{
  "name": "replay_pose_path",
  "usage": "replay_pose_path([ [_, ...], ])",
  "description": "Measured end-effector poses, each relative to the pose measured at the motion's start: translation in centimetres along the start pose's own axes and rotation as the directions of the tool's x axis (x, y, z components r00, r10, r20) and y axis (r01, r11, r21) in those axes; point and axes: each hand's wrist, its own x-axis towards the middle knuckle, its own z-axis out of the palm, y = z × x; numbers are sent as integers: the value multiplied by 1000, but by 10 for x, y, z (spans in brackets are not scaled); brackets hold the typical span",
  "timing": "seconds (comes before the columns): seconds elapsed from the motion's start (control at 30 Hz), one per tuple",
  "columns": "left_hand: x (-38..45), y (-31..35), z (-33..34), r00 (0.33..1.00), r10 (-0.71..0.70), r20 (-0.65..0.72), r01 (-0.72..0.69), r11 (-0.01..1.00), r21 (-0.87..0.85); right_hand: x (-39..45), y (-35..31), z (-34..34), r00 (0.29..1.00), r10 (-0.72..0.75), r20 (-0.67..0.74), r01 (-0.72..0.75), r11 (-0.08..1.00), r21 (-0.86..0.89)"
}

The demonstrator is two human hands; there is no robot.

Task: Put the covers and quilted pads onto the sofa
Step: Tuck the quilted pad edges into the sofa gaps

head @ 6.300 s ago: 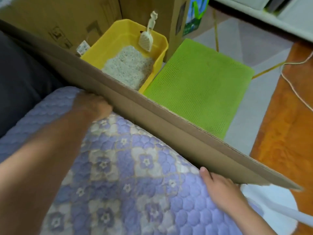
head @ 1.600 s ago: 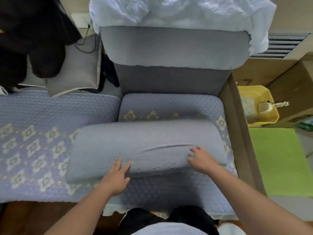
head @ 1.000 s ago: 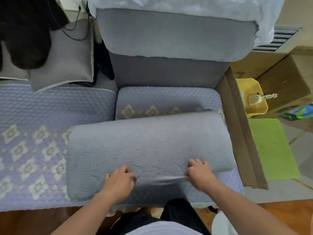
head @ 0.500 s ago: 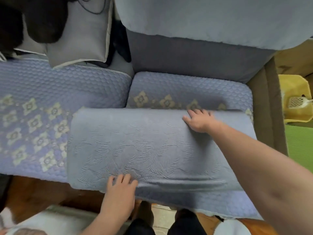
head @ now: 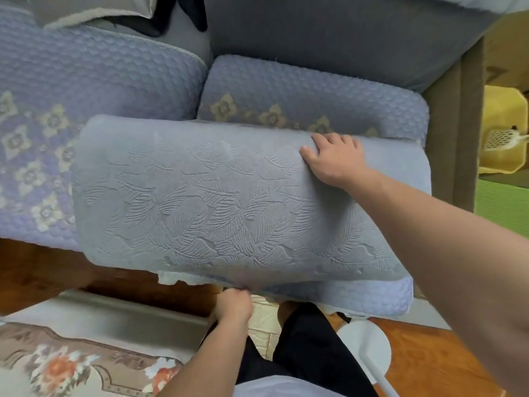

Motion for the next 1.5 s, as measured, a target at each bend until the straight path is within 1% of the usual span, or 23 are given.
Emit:
replay_pose_path([
  [0.07, -4, 12, -4, 995, -12, -101, 20, 997, 79, -13, -1, 0, 999, -20, -31, 19, 1000, -22],
  [0.1, -5, 20, -3, 996, -45, -74, 50, 996, 72, -19, 0, -2, 998, -36, -55, 34, 999, -32],
  [0.23, -23, 21, -15, 971, -87, 224, -1, 929, 369, -33, 9, -13, 988, -70, -135, 66, 997, -31],
  [0.3, -33, 26, -42, 960, 35, 276, -168, 865, 474, -46, 10, -14, 983, -76, -169, 78, 997, 7],
  [0.37, -46, 49, -79, 936, 265, 233, -321, 914, 247, -68, 10, -7, 966, -63, -250, 71, 997, 25],
  [0.43, -56, 83, -117, 876, 482, 20, -482, 872, 86, -92, 9, 2, 939, -40, -343, 58, 997, 43],
  [0.47, -60, 100, -133, 809, 580, -99, -566, 813, 135, -103, 8, 4, 923, -43, -382, 65, 997, 45],
  [0.53, -67, 130, -156, 617, 759, -208, -628, 634, 451, -114, 5, 6, 938, -79, -336, 112, 991, 78],
  [0.6, -71, 151, -161, 398, 909, -123, -560, 347, 752, -118, -1, 7, 975, -130, -179, 148, 985, 93],
  [0.63, -68, 159, -158, 315, 949, -3, -534, 180, 826, -119, -2, 5, 981, -147, -125, 159, 983, 88],
  [0.7, -58, 174, -150, 282, 927, 249, -547, -58, 835, -120, 2, 4, 982, -181, -52, 186, 976, 110],
  [0.8, -48, 192, -151, 365, 728, 581, -685, -213, 697, -143, 6, 10, 941, -309, -138, 325, 939, 111],
  [0.9, -53, 182, -168, 245, 570, 785, -709, -447, 546, -180, 2, 19, 912, -345, -223, 376, 920, 111],
  [0.97, -57, 166, -172, 140, 557, 818, -656, -567, 498, -184, -5, 15, 964, -190, -188, 230, 948, 220],
  [1.0, -61, 161, -168, 137, 583, 801, -637, -567, 522, -172, -7, 15, 988, -65, -138, 100, 959, 266],
  [1.03, -67, 162, -160, 193, 634, 749, -630, -505, 590, -157, -9, 13, 996, 54, -74, -31, 960, 278],
  [1.07, -73, 165, -148, 305, 688, 658, -589, -407, 698, -145, -12, 9, 990, 137, 14, -136, 957, 255],
  [1.13, -79, 173, -122, 511, 728, 457, -458, -219, 861, -131, -17, 8, 982, 132, 138, -153, 976, 156],
  [1.2, -84, 178, -101, 625, 684, 376, -390, -144, 909, -134, -19, 12, 986, 24, 165, -43, 993, 113],
  [1.33, -78, 168, -111, 622, 719, 309, -477, 35, 878, -160, -2, 19, 975, 10, 221, -46, 986, 161],
  [1.4, -71, 166, -156, 531, 839, 122, -357, 90, 930, -165, 7, 14, 976, 14, 217, -44, 990, 136],
  [1.43, -65, 165, -185, 504, 864, -7, -280, 171, 945, -164, 10, 11, 978, -4, 209, -23, 991, 128],
  [1.5, -55, 159, -236, 588, 776, -227, -205, 415, 887, -161, 17, 3, 974, -52, 221, 25, 992, 123],
])
